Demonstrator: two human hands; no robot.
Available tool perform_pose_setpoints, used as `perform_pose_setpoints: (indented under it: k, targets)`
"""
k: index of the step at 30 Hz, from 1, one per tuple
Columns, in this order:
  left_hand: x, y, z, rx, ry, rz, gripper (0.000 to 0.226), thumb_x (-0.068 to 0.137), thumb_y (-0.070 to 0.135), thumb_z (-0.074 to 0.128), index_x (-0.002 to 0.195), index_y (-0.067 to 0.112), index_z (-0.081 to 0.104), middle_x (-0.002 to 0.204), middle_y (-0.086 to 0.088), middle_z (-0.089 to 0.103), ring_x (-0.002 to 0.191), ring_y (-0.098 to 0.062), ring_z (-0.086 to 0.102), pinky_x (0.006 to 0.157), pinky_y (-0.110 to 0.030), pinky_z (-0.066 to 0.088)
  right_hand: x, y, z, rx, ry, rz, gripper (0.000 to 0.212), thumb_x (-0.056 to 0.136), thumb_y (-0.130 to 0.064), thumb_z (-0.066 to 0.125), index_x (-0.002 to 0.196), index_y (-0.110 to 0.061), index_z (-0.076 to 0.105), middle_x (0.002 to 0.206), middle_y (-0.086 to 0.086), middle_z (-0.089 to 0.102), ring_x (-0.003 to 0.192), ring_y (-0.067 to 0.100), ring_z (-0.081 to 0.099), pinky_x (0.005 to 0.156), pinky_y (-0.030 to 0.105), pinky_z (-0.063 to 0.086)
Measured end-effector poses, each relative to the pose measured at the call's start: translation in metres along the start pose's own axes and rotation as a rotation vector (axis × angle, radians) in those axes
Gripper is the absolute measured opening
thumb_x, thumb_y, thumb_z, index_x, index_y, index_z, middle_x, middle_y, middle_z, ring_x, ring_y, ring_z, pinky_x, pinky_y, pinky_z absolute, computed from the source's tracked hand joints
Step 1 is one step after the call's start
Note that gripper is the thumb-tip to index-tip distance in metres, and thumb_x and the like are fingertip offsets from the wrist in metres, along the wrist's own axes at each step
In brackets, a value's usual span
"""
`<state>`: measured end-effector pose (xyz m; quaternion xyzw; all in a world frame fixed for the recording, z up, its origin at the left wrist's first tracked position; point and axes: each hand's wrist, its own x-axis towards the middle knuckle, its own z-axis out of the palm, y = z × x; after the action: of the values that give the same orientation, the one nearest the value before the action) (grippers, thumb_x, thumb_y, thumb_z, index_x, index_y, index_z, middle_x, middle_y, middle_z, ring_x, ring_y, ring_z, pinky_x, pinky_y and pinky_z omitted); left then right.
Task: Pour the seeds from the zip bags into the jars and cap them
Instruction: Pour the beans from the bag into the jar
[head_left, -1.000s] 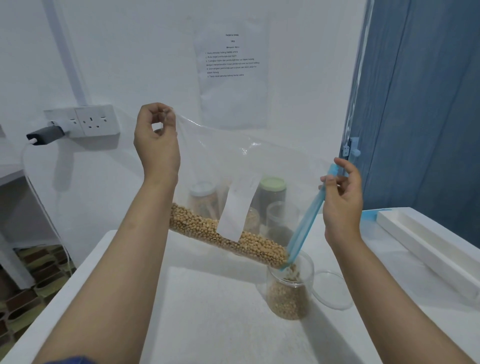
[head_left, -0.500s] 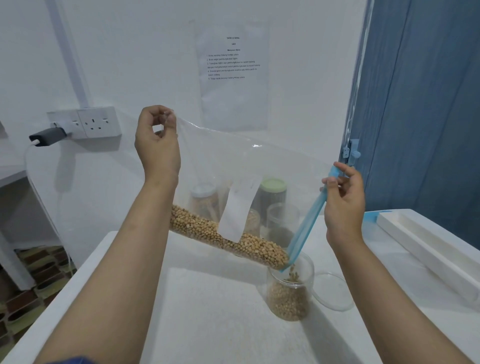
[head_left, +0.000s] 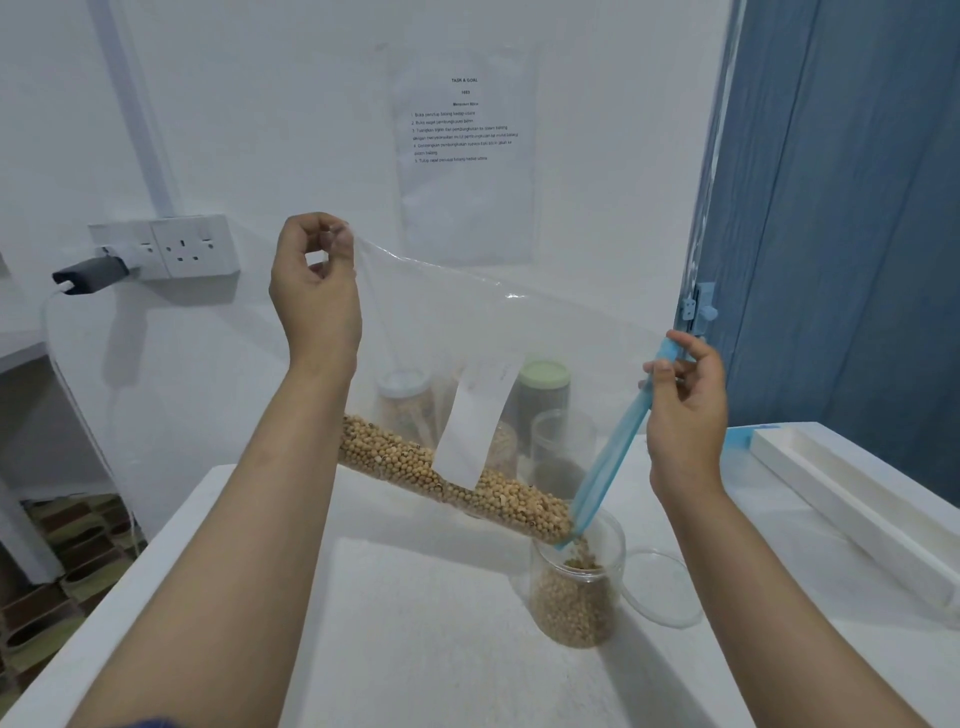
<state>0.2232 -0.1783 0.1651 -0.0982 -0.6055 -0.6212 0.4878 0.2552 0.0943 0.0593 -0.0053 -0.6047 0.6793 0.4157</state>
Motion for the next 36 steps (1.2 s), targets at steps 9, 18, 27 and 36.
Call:
perform_pose_setpoints:
  k: [9,18,27,36]
  targets:
    - [0.0001,0.0003,0.0010,0.005,-0.001,0.006,0.021,0.095,0.016,0.059,0.087,0.035,0.058,0.087,0.015,0.058,0.082,-0.013,0.054,0.082,-0.037,0.052,-0.0002,0.0003,-0.0012,0.009,0.004,0.015,0.029,0.103,-0.013,0.049,0.112,-0.039,0.056,0.091,-0.007,0.063,0.080,0.000,0.059,0.078,0.014,0.047]
    - [-0.0002,0.0002,0.0019,0.007,-0.007,0.004,0.020,0.095,0.017,0.059,0.087,0.035,0.058,0.088,0.015,0.059,0.083,-0.014,0.055,0.082,-0.034,0.052,-0.0015,-0.0017,-0.0009,0.007,0.004,0.025,0.028,0.104,-0.013,0.049,0.112,-0.039,0.056,0.091,-0.007,0.063,0.078,-0.004,0.059,0.079,0.013,0.047]
    - [-0.0011,0.0024,0.0036,0.002,-0.023,-0.003,0.021,0.094,0.018,0.059,0.086,0.037,0.058,0.089,0.014,0.059,0.081,-0.017,0.052,0.076,-0.026,0.048,-0.0033,-0.0047,-0.0014,-0.002,0.002,0.024,0.031,0.104,-0.014,0.048,0.106,-0.044,0.055,0.091,-0.008,0.062,0.083,0.004,0.059,0.079,0.013,0.046]
    - [-0.0021,0.0041,0.0031,0.015,-0.020,0.015,0.021,0.094,0.016,0.059,0.086,0.036,0.058,0.087,0.015,0.059,0.081,-0.014,0.055,0.079,-0.032,0.051,-0.0042,-0.0052,-0.0028,-0.019,0.004,0.030,0.031,0.104,-0.014,0.048,0.106,-0.045,0.055,0.092,-0.007,0.063,0.084,0.005,0.059,0.082,0.017,0.047]
